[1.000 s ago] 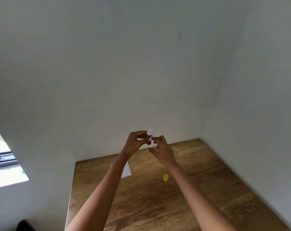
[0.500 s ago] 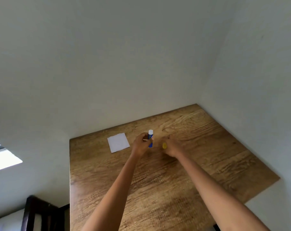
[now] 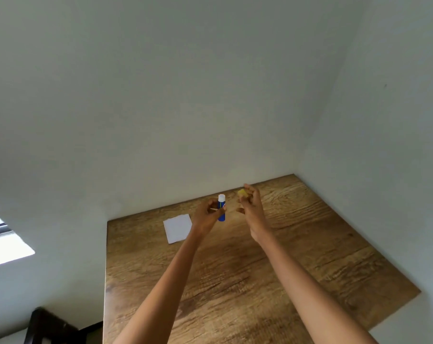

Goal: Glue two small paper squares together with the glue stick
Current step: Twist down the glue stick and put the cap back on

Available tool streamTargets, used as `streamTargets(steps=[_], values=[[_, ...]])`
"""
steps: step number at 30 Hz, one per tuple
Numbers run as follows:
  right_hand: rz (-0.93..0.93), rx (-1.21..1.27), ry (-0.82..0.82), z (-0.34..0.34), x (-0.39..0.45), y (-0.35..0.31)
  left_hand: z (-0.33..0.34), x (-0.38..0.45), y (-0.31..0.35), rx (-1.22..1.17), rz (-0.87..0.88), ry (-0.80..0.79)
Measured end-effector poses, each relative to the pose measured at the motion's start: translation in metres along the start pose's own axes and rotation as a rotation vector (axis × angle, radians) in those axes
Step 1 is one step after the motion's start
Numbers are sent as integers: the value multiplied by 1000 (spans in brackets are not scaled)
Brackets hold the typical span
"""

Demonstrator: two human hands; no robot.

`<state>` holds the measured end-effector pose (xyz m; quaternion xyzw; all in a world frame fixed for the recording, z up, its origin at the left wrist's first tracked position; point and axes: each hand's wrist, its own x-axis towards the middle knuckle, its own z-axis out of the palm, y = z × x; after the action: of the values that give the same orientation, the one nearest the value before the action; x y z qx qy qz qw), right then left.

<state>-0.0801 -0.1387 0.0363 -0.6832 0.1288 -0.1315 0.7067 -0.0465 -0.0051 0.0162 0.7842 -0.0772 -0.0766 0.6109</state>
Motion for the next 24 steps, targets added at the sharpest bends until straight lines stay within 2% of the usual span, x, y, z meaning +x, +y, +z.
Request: streamTargets(steps=[3, 6, 13, 18, 24], values=[[-41, 152, -39, 14, 2, -17, -8, 2, 14, -33, 76, 18], [-66, 201, -17, 29, -1, -29, -16, -3, 29, -53, 159, 28], [-69, 335, 20, 50, -15, -44, -28, -17, 42, -150, 185, 56], [-62, 275, -43, 50, -28, -44, -39, -28, 42, -167, 190, 38], [-152, -90, -190, 48, -34, -47, -48, -39, 47, -160, 241, 40]])
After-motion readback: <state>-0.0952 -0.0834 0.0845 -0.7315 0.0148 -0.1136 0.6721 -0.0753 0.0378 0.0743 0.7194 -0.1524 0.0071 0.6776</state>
